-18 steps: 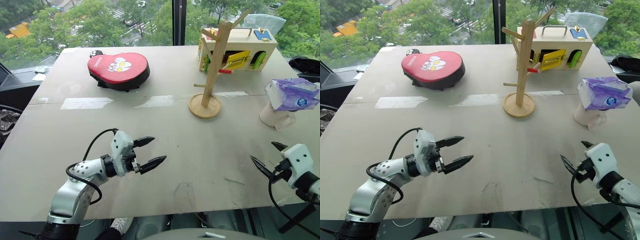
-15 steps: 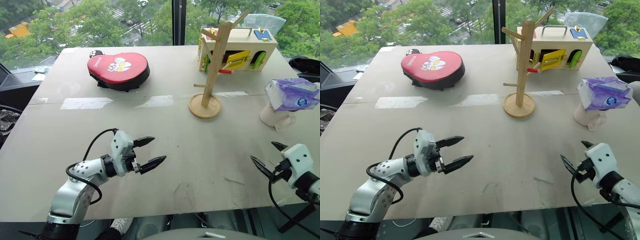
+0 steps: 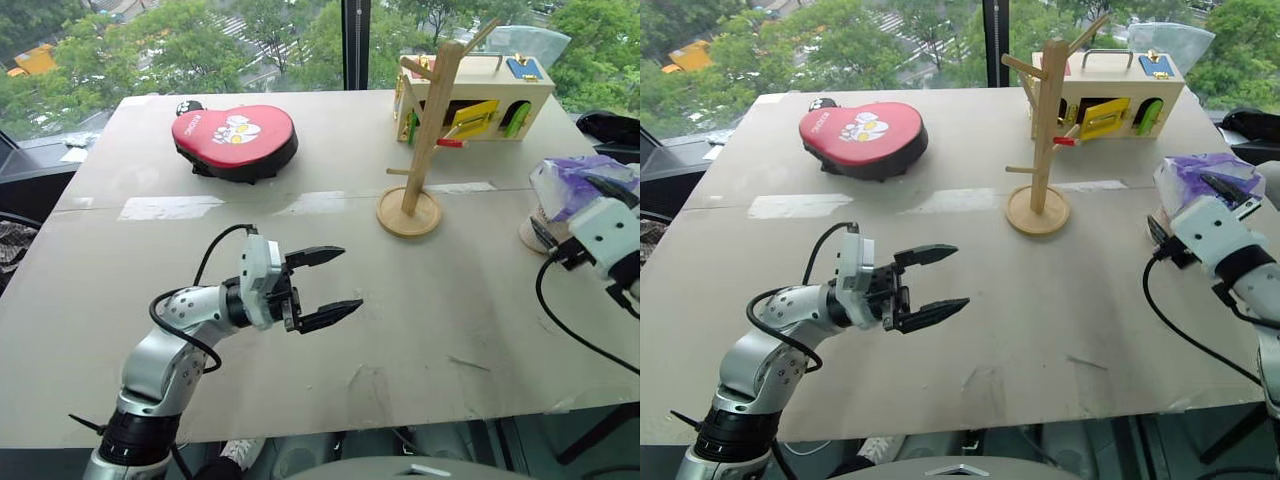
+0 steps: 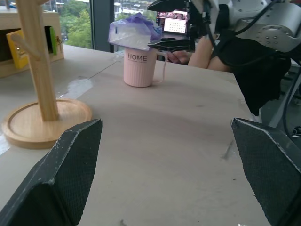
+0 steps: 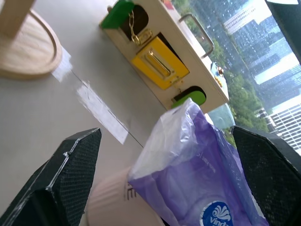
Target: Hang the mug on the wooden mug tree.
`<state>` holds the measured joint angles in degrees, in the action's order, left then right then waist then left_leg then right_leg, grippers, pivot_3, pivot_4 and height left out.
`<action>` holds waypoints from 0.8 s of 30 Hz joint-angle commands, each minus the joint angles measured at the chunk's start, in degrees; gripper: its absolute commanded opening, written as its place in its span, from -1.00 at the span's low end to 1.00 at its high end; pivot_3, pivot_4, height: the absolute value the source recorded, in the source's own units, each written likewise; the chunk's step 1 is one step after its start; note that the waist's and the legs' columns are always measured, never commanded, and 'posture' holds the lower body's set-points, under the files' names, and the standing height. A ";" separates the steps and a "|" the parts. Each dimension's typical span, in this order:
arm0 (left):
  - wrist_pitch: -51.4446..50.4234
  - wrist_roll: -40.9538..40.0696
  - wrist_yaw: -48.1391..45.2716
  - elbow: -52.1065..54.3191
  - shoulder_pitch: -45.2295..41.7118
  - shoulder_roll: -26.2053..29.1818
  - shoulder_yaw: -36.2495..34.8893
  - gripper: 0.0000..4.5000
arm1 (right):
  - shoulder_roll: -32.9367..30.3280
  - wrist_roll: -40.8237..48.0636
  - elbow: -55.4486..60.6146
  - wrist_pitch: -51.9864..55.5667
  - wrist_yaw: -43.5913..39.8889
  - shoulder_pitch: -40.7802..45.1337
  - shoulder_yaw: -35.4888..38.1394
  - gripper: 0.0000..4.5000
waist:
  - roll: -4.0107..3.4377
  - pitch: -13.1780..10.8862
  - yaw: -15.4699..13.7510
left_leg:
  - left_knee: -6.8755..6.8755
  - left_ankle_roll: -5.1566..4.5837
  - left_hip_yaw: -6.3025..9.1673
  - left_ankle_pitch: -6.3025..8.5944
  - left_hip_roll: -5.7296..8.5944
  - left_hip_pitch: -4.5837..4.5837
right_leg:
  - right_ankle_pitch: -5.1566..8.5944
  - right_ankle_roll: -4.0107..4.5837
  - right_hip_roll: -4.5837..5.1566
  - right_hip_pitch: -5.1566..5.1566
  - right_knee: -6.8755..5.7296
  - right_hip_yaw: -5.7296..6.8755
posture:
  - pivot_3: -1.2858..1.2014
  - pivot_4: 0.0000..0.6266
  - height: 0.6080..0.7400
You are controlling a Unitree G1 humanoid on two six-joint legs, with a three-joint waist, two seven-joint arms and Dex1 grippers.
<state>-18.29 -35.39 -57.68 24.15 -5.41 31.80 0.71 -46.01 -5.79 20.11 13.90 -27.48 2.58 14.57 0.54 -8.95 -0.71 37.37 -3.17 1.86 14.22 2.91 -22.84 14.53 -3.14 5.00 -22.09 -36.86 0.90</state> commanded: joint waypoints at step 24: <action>6.77 4.14 0.27 0.36 3.93 -0.77 0.64 1.00 | -1.50 -10.06 -9.26 -1.33 2.53 9.57 -5.41 -0.99 | -0.02 -0.01 -0.06 | 0.01 0.00 -0.01 0.00 -0.01 0.00 | -0.01 0.00 0.00 0.00 -0.01 -0.03 | 0.03 -0.52 1.00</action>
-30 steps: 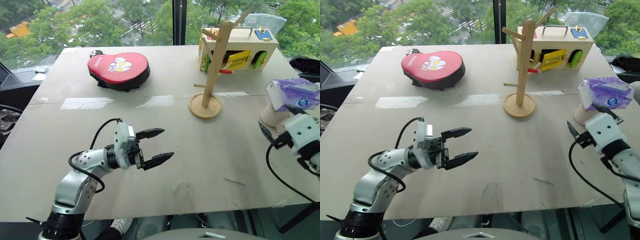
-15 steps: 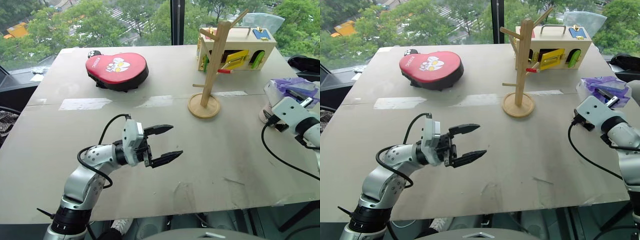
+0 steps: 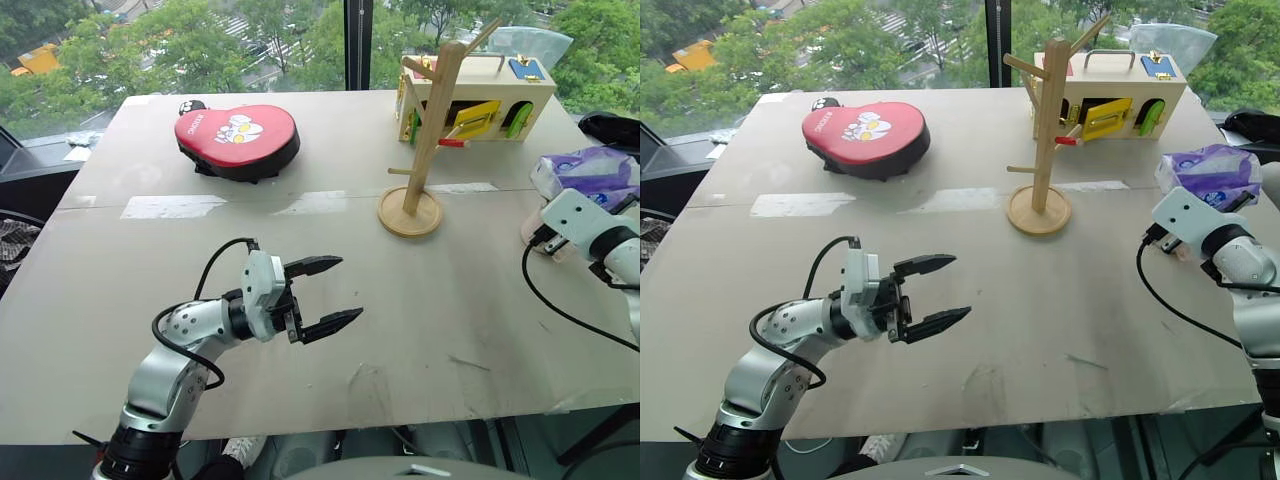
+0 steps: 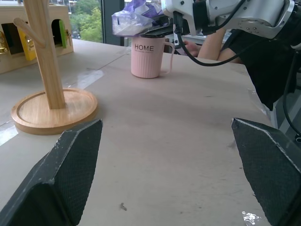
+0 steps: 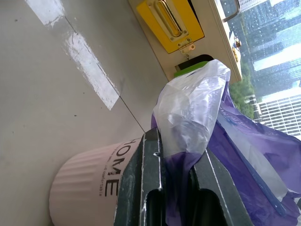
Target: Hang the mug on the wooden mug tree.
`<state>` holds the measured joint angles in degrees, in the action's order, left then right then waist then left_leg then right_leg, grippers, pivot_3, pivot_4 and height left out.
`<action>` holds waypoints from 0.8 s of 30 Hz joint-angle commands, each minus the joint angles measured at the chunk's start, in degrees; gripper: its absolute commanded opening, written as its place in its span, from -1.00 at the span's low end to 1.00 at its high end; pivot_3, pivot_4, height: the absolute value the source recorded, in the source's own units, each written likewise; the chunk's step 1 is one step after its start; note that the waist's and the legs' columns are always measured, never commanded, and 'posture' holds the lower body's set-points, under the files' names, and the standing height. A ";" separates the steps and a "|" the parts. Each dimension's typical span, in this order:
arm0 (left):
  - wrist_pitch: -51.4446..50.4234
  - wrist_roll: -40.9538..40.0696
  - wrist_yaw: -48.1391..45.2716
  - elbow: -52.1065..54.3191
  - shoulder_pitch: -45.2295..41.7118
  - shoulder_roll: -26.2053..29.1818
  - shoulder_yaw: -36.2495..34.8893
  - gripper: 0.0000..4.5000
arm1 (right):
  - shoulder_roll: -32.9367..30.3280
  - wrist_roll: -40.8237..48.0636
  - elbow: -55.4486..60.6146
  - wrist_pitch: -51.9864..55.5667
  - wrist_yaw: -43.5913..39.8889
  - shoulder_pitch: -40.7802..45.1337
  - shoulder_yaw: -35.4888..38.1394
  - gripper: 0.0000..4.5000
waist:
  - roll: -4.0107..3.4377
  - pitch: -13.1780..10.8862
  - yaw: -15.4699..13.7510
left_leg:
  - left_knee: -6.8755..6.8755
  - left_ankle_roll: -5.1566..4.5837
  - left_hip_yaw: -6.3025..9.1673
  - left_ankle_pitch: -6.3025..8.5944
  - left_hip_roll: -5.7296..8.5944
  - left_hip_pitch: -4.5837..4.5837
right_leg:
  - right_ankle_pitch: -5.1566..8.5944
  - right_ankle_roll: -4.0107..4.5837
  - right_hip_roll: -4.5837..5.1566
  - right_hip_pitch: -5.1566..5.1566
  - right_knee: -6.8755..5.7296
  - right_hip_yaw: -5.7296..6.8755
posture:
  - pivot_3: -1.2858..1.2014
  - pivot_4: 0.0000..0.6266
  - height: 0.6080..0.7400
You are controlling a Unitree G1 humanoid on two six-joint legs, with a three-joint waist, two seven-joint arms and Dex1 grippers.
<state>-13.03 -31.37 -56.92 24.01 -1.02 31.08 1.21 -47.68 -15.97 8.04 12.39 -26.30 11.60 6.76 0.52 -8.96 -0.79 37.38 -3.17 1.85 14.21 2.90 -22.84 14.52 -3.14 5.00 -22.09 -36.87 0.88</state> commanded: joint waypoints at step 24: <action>2.35 1.03 -0.03 -0.86 -2.51 -0.97 1.29 1.00 | 18.74 -2.53 16.83 15.65 11.85 -28.91 17.82 -0.99 | -0.28 0.14 0.16 | -0.03 -0.26 0.00 0.16 -0.04 0.07 | 0.01 0.00 -0.06 0.01 -0.05 -0.07 | 0.03 -0.52 1.00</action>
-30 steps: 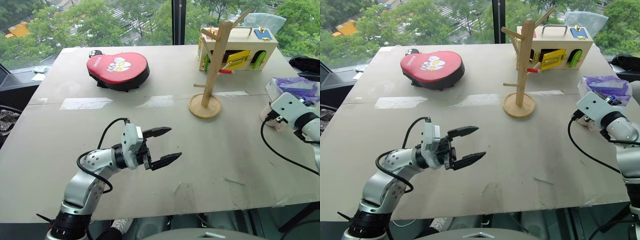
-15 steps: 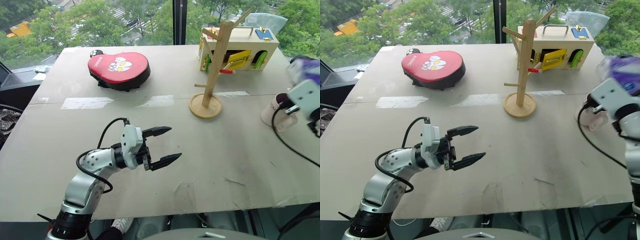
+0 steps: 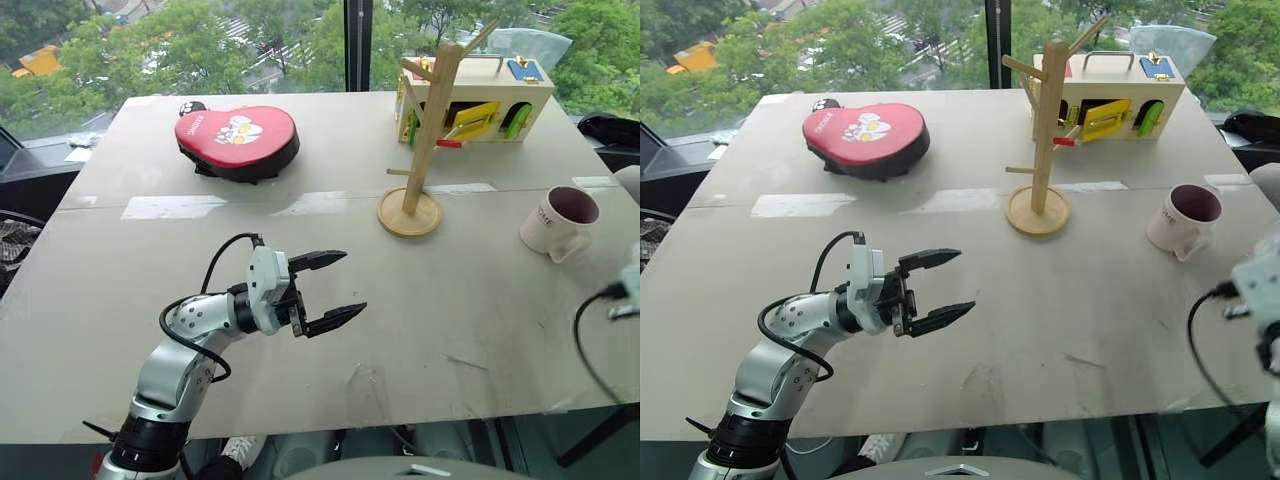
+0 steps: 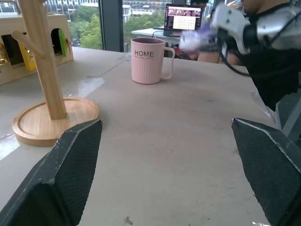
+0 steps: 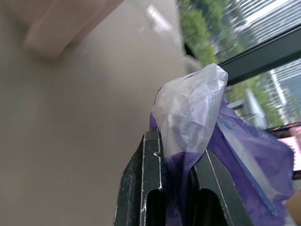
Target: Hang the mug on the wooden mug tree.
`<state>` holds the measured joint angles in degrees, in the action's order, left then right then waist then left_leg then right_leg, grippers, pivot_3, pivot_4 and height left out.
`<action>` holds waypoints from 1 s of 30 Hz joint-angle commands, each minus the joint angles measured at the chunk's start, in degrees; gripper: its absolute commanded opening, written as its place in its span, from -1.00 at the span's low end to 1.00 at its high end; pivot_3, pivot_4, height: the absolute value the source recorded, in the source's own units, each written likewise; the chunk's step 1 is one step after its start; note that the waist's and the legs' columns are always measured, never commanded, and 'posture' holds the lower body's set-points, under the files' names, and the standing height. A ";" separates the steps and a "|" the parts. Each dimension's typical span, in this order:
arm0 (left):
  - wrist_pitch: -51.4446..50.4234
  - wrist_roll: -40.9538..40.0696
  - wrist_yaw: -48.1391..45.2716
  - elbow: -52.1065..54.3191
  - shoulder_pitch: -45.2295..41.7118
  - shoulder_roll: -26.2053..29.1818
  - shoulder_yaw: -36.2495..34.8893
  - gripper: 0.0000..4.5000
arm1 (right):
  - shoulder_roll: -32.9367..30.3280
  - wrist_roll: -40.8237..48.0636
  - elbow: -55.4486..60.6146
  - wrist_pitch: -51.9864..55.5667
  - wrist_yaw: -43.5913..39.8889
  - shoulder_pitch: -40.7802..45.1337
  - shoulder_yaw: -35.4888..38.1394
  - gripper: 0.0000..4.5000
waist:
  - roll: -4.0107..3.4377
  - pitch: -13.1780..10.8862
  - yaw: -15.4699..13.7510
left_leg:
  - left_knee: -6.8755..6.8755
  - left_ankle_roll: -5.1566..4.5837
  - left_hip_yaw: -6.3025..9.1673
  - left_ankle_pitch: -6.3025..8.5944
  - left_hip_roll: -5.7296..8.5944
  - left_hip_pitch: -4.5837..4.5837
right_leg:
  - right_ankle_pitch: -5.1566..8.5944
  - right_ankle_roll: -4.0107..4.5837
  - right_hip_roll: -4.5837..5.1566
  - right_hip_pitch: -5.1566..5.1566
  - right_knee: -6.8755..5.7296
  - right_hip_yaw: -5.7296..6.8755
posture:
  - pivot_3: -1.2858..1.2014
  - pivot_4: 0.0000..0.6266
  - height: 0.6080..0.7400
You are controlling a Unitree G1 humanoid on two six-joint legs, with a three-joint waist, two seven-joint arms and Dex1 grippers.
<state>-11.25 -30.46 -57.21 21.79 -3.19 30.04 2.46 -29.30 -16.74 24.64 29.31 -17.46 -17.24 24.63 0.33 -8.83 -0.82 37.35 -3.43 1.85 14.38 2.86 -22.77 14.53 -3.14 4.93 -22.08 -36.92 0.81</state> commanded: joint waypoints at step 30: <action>-4.72 -3.52 -3.02 1.15 -4.55 0.44 1.19 1.00 | 3.76 17.08 9.53 21.60 4.81 15.35 0.21 0.99 | 0.24 0.06 0.10 | -0.02 0.21 -0.03 -0.12 0.03 -0.03 | -0.01 -0.02 0.04 -0.04 0.06 -0.01 | 0.03 -0.52 1.00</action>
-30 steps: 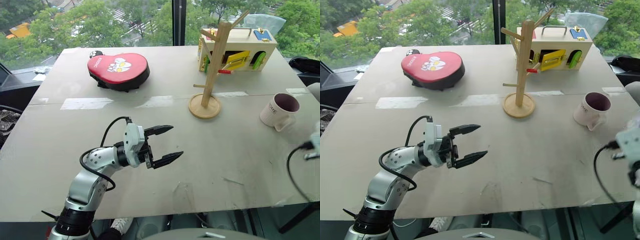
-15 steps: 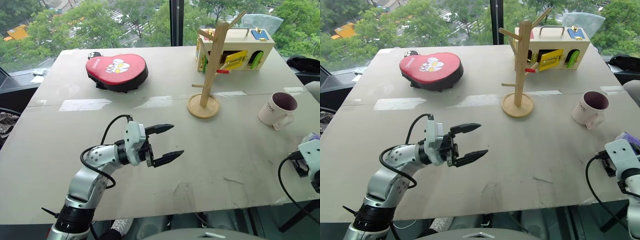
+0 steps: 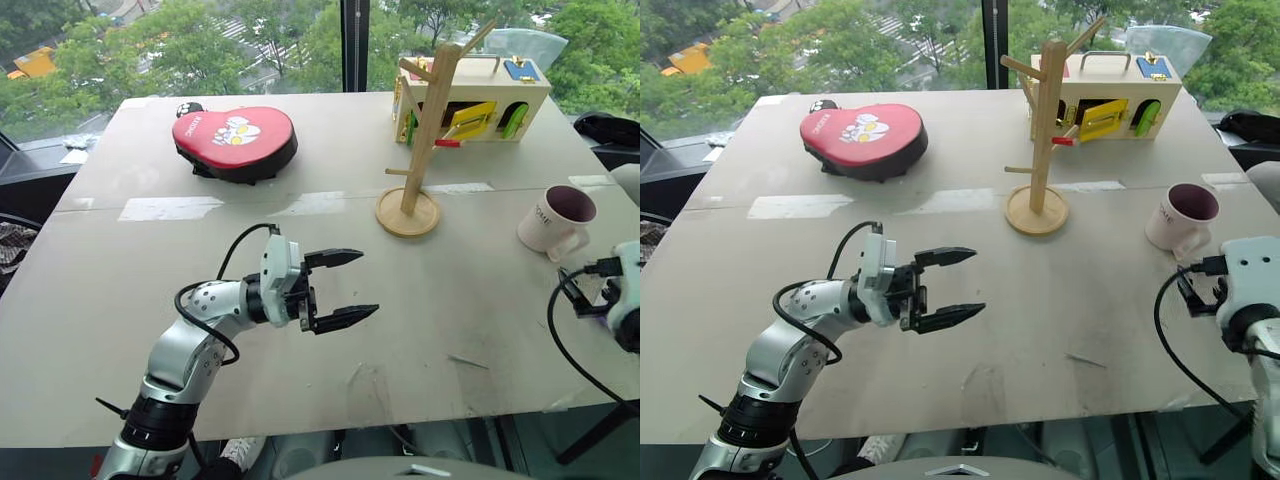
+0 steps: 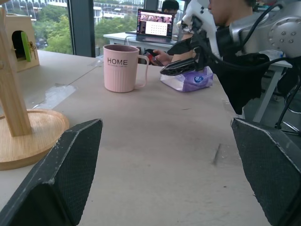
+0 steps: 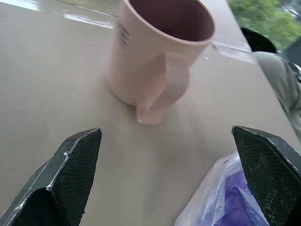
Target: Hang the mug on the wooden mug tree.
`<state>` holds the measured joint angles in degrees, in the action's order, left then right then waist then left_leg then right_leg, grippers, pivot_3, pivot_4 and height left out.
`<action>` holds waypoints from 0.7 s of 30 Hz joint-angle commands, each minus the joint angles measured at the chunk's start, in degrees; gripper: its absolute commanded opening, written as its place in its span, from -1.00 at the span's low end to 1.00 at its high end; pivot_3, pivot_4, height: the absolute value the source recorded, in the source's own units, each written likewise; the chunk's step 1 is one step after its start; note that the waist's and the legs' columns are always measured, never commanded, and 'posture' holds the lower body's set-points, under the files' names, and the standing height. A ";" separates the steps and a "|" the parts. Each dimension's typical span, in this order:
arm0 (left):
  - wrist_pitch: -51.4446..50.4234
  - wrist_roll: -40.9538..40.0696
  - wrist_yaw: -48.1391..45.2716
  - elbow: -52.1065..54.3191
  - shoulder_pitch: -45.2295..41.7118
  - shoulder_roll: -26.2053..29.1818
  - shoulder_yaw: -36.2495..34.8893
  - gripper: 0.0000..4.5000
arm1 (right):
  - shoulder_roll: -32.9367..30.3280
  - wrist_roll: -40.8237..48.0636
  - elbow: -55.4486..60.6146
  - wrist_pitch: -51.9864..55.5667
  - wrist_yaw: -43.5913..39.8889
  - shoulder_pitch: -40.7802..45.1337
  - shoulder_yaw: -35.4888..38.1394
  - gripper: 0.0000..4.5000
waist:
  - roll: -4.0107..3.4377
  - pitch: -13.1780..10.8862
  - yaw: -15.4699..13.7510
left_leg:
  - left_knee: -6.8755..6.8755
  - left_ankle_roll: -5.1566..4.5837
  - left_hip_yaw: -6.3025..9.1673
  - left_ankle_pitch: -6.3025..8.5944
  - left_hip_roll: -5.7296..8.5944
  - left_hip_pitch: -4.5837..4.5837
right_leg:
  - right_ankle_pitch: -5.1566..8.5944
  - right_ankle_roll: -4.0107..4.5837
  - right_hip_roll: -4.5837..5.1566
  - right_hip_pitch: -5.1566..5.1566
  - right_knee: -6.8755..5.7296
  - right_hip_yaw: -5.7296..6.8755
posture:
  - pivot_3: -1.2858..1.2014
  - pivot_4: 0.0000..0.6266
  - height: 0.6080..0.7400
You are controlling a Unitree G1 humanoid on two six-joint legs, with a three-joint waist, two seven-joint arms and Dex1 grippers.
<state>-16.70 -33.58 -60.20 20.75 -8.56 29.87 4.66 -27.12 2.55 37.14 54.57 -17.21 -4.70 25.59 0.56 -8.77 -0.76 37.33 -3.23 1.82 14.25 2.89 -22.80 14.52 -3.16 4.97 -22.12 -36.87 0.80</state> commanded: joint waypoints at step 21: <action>-0.59 -0.31 4.24 7.21 3.25 2.11 -2.10 1.00 | 5.69 -7.25 -27.96 -19.55 19.39 16.35 -4.50 0.99 | -0.09 -0.03 0.12 | -0.02 0.01 -0.03 -0.02 0.01 0.02 | -0.01 0.01 -0.25 0.00 -0.03 -0.03 | 0.03 -0.52 1.00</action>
<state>-17.67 -33.31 -56.02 25.97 -4.54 31.81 2.95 -21.27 -3.66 9.56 37.22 0.44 10.36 21.24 0.47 -8.80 -0.64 37.31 -3.21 1.79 14.24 2.90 -22.78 14.51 -3.15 4.71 -22.12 -36.89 0.76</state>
